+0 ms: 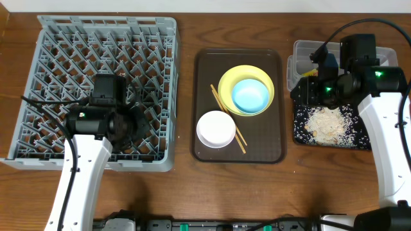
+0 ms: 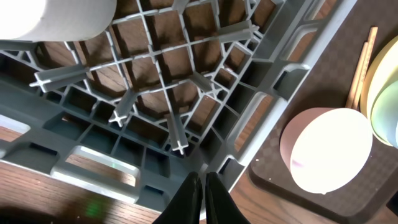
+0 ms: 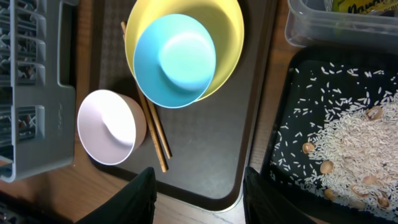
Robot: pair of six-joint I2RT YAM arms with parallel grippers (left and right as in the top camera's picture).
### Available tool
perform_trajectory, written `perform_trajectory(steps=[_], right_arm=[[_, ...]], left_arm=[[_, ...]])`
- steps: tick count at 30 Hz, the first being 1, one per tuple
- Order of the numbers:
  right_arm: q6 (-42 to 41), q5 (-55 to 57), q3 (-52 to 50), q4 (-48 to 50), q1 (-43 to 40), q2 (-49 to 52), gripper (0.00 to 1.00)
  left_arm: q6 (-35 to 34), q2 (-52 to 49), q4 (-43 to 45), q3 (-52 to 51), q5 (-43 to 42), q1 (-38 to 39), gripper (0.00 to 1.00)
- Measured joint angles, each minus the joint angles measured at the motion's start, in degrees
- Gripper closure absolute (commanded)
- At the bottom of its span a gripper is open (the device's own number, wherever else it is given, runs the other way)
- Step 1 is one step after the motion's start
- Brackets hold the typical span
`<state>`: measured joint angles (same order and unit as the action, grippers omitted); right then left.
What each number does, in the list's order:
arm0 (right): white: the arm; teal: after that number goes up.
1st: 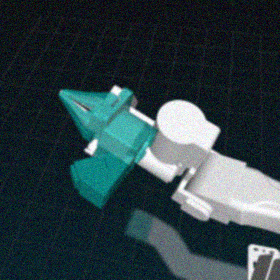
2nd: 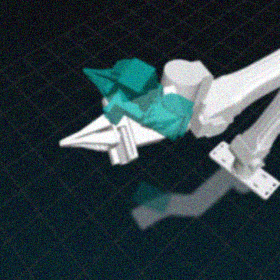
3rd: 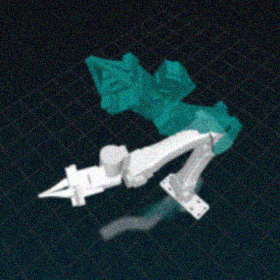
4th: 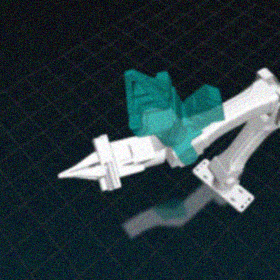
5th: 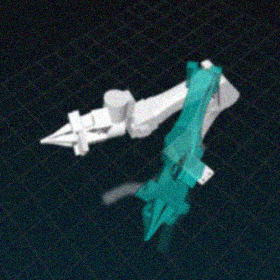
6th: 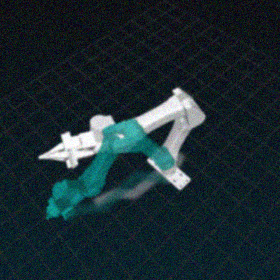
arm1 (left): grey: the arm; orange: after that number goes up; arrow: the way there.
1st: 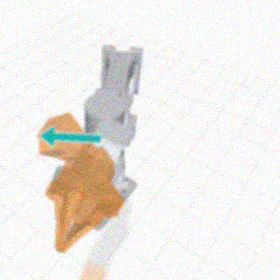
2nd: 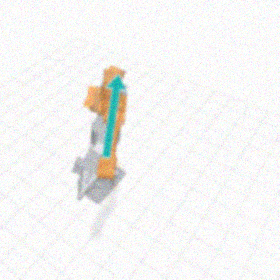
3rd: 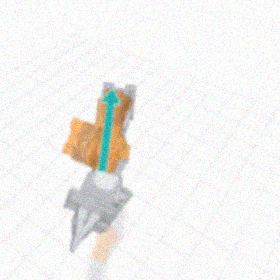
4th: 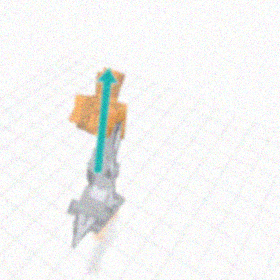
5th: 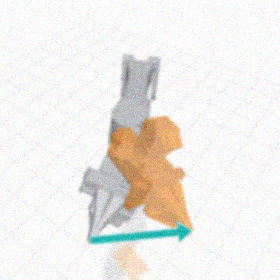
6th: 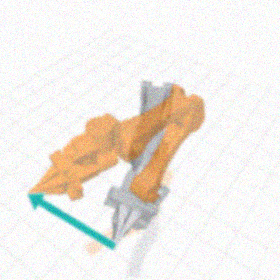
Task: Sort waste into correct bins and load items into the dishwasher
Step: 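Withdraw the left gripper and move it toward the pink bowl, then grasp the pink bowl rim with the left gripper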
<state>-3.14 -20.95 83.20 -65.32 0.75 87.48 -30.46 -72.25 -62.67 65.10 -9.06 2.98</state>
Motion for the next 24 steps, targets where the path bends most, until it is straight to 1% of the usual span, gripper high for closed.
perform_trajectory(steps=[5, 9, 10, 12, 13, 14, 16, 17, 18, 21, 24], right_arm=[[0.00, 0.00, 0.00, -0.09, 0.00, 0.00, 0.57], [0.00, 0.44, 0.00, -1.14, 0.00, 0.00, 0.55], [-0.04, 1.11, 0.00, -1.70, 0.00, 0.00, 0.54], [-0.33, 3.23, 0.00, -2.82, 0.00, 0.00, 0.44], [-0.72, 4.66, 0.00, -3.37, 0.00, 0.00, 0.39], [-1.09, 6.03, 0.00, -3.76, 0.00, 0.00, 0.34], [-1.57, 8.26, 0.00, -4.44, -0.11, 0.00, 0.20], [-1.77, 9.01, 0.00, -4.61, -0.33, 0.00, 0.12], [-2.01, 9.62, 0.00, -4.83, -0.72, 0.00, 0.09], [-2.29, 11.06, 0.00, -5.68, -1.88, 0.00, 0.07], [-2.36, 11.65, 0.00, -5.88, -2.84, 0.00, 0.03]], left_arm=[[-0.96, 0.00, 0.28, 0.00, 0.02, 1.44, 0.93], [-0.81, 0.00, 3.32, 0.00, 0.04, 4.04, 0.92], [-0.20, 0.00, 4.63, 0.00, 0.00, 5.11, 0.91], [1.53, -0.02, 7.19, 0.00, 0.02, 7.58, 0.83], [2.38, -0.02, 8.33, 0.00, -0.02, 8.55, 0.68], [3.34, -0.04, 9.92, 0.00, 0.02, 9.88, 0.58], [5.81, -0.24, 13.29, 0.04, 0.02, 12.46, 0.54], [6.91, -0.46, 14.93, 0.09, -0.02, 13.66, 0.47], [8.52, -0.87, 16.92, 0.15, -0.02, 15.26, 0.46], [11.72, -2.32, 20.59, 0.31, 0.04, 18.97, 0.45], [14.47, -4.61, 22.56, 0.31, 0.02, 23.08, 0.43]])
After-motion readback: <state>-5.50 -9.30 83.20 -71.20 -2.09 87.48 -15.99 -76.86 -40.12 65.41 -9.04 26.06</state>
